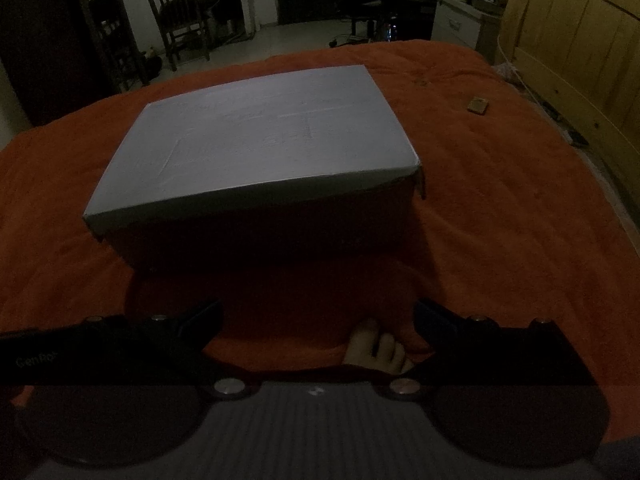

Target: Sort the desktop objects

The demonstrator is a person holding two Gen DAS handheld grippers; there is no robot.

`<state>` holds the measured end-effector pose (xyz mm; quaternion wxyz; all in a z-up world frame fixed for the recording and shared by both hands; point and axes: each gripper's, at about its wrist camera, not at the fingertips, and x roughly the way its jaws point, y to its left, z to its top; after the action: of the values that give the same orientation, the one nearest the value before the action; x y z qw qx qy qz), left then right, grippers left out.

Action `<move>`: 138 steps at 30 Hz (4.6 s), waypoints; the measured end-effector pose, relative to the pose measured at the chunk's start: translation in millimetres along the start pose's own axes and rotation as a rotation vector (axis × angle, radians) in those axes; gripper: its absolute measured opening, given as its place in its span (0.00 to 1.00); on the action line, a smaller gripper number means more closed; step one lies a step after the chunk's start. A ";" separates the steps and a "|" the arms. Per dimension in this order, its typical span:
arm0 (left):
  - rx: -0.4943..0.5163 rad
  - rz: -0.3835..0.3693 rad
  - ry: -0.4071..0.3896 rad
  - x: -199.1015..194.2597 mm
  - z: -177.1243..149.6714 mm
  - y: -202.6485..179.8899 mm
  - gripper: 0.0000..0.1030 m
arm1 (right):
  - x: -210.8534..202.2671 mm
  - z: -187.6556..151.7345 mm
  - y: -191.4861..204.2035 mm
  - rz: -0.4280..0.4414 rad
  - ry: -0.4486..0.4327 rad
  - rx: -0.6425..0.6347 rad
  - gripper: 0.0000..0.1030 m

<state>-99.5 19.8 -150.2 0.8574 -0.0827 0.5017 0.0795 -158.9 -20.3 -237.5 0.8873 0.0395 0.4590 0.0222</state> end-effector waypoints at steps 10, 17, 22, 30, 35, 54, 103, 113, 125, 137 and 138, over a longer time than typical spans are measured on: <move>0.002 -0.001 0.001 -2.2 0.2 -0.8 0.99 | 0.4 -0.2 2.0 0.001 0.003 -0.003 1.00; 0.005 0.001 0.004 -1.6 0.5 -1.9 0.99 | 0.2 0.3 1.3 0.004 0.006 -0.006 1.00; 0.007 0.003 0.005 -2.4 -0.1 -2.3 0.99 | 0.0 0.7 0.1 0.005 0.002 -0.002 1.00; 0.010 0.012 0.004 -1.5 -0.7 -4.3 0.99 | -0.2 1.3 -1.7 0.006 -0.004 0.006 1.00; 0.015 0.012 0.004 0.4 -1.0 -6.0 0.99 | -0.4 1.6 -2.9 0.006 -0.008 0.010 1.00; 0.018 0.006 0.008 -0.8 0.1 -3.9 0.99 | 1.5 1.0 2.1 0.011 -0.007 0.011 1.00; 0.034 0.011 0.014 4.4 -0.1 -7.7 0.99 | 2.0 -1.6 8.7 0.009 -0.003 0.009 1.00; 0.030 0.013 0.011 4.7 -0.6 -6.8 0.99 | 1.6 -2.6 10.2 0.010 -0.003 0.004 1.00; 0.020 0.017 0.005 3.9 -0.5 -5.1 0.99 | 3.8 -3.7 8.1 0.012 -0.003 0.000 1.00; 0.026 0.014 0.008 3.8 -0.5 -4.8 0.99 | 6.3 -4.2 7.1 0.006 0.003 -0.002 1.00; 0.026 0.014 0.008 3.5 -0.3 -4.5 0.99 | 6.4 -4.1 7.3 0.006 0.003 -0.002 1.00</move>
<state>-97.1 15.5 -153.2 0.8558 -0.0683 0.5066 0.0786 -158.5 -12.4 -244.4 0.8866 0.0401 0.4602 0.0254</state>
